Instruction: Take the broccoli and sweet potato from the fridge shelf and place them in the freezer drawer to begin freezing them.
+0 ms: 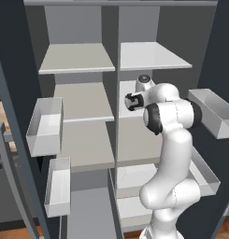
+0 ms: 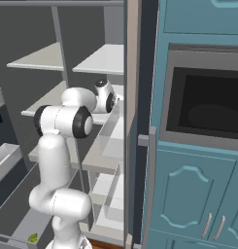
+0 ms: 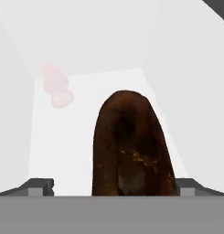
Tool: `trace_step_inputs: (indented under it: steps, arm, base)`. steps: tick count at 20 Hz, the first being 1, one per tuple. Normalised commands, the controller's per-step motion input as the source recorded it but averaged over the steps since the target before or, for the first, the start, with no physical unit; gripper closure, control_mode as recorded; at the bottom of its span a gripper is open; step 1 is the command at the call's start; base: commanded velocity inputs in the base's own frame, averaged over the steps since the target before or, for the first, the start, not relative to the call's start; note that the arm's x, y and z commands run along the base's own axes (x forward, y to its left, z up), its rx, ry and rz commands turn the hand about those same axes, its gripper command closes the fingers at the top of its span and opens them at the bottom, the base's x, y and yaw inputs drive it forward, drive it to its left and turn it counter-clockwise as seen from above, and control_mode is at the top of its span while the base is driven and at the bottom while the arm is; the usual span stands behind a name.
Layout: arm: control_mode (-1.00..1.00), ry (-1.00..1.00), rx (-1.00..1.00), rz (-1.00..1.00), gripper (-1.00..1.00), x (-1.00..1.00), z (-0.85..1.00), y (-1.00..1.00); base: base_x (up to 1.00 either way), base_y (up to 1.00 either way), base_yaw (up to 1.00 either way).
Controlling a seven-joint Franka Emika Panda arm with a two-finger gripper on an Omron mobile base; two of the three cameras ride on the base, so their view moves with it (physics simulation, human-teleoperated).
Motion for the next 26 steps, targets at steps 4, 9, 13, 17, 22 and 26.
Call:
trace_step_inputs:
  steps: [4, 9, 13, 17, 22, 26]
  arm:
    - [-1.00, 0.00, 0.00, 0.00, 1.00, 0.24, -0.32, 0.00]
    - [-1.00, 0.00, 0.00, 0.00, 1.00, 0.05, -0.23, 0.00]
    - [-1.00, -0.10, 0.00, 0.00, 1.00, -0.47, -0.10, 0.00]
    - [-1.00, -0.10, 0.00, 0.00, 1.00, -1.00, 0.00, 0.01]
    - [-1.00, -0.04, 0.00, 0.00, 1.00, -1.00, 0.00, 0.04]
    - [-1.00, 0.00, 0.02, 0.00, 1.00, -0.96, 0.09, 0.05]
  base:
    - [0.00, 0.00, 0.00]
    - [0.00, 0.00, 0.00]
    - [0.00, 0.00, 0.00]
    - [0.00, 0.00, 0.00]
    - [0.00, 0.00, 0.00]
    - [0.00, 0.00, 0.00]
